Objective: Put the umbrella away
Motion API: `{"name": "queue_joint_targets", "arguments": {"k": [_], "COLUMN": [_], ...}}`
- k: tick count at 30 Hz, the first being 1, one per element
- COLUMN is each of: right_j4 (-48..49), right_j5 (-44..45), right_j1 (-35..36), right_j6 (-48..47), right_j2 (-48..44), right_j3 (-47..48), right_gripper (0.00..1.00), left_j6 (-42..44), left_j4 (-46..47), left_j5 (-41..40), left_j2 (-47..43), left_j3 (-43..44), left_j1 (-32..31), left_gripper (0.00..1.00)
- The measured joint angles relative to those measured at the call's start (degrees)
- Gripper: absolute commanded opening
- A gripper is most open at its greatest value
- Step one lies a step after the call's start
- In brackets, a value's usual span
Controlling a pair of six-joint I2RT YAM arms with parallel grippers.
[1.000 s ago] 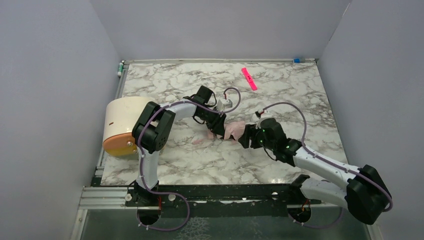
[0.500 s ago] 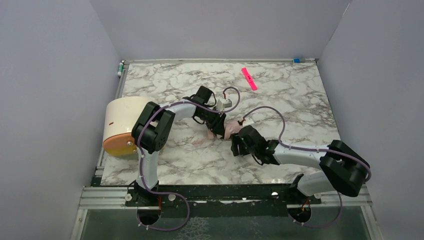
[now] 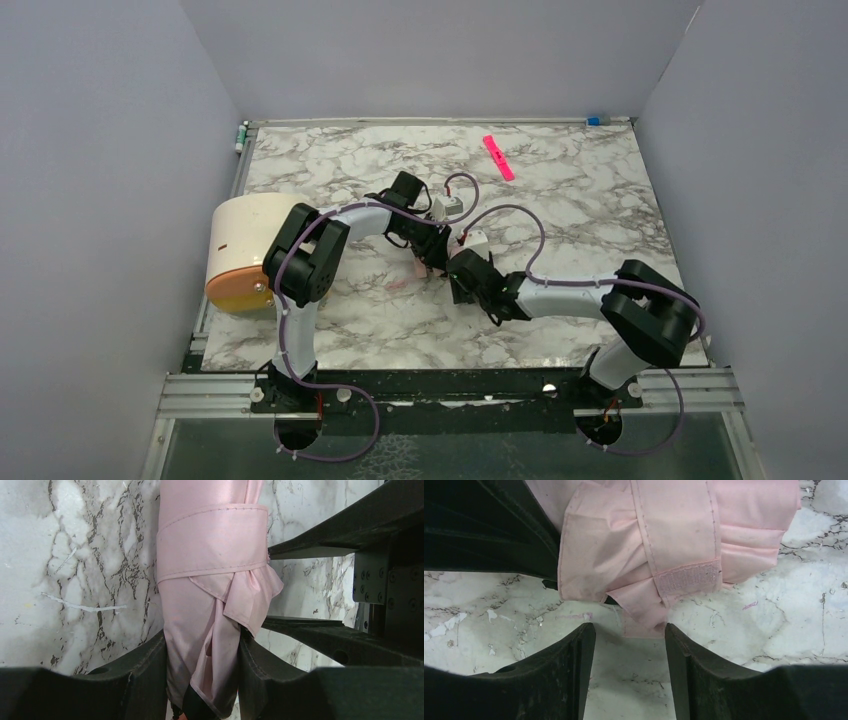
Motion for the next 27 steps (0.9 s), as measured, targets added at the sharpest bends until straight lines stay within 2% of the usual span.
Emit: {"name": "queue_joint_targets", "arguments": {"k": [17, 22, 27], "right_j4": [-0.79, -0.46, 0.55], "right_j5": [4.02, 4.46, 4.35], "right_j1": [0.0, -0.2, -1.07], "right_j6": [5.33, 5.64, 5.92], "right_j2": [2.45, 2.71, 2.6], "right_j3": [1.73, 1.7, 1.27], "right_gripper": [0.36, 0.23, 0.07], "left_j6": [0.04, 0.04, 0.04], "left_j4": [-0.02, -0.02, -0.02], "left_j5": [0.02, 0.02, 0.02], "left_j2": [0.0, 0.0, 0.0], "left_j3": [0.0, 0.0, 0.0], "left_j1": [0.44, 0.48, 0.68], "left_gripper": [0.0, 0.0, 0.0]}}
